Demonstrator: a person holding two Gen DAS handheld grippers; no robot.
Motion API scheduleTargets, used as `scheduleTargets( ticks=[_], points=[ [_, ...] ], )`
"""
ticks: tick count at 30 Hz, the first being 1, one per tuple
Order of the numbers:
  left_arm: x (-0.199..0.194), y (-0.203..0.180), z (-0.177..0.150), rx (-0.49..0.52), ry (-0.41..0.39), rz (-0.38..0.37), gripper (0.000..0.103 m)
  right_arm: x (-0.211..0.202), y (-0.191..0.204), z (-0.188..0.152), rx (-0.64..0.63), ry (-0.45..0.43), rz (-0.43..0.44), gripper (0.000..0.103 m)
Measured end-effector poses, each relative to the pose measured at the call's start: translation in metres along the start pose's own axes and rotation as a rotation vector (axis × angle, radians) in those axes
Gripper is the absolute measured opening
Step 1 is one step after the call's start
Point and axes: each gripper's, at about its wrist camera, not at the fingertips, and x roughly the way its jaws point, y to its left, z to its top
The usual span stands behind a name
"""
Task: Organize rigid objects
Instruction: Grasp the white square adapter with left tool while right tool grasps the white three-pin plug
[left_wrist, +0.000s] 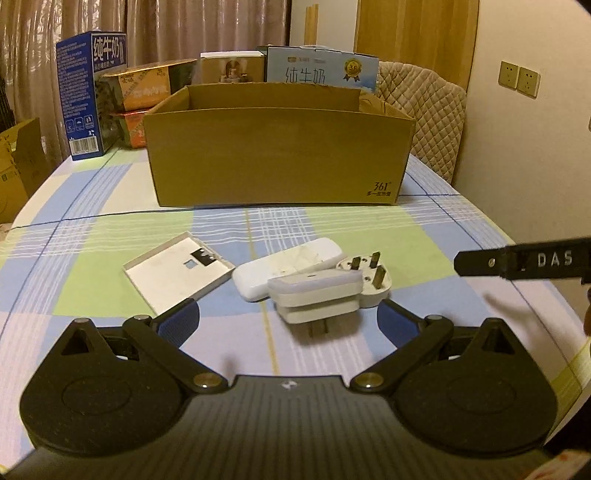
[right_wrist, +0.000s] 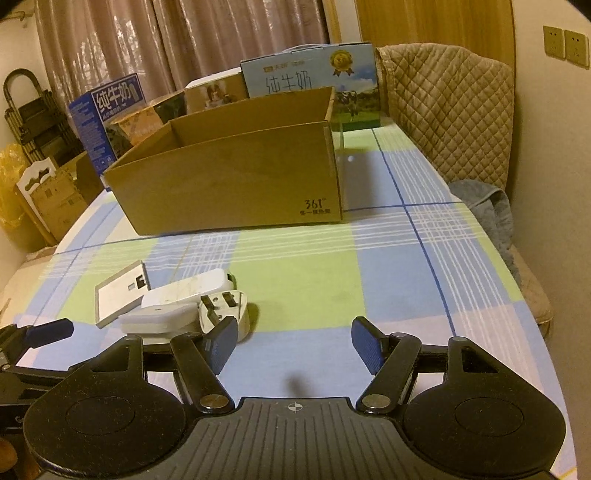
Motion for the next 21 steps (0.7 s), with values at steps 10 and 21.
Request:
scheduleTargets(
  ticks=[10, 21],
  points=[
    [0.031, -0.022, 0.009, 0.007, 0.031, -0.014, 0.082, 0.001, -0.018, 0.001, 0.059, 0.013, -0.032, 0.065],
    [0.053, -0.021, 0.009, -0.019, 0.057, 0.025, 0.066, 0.001, -0.019, 0.005, 0.050, 0.008, -0.028, 0.065]
  ],
)
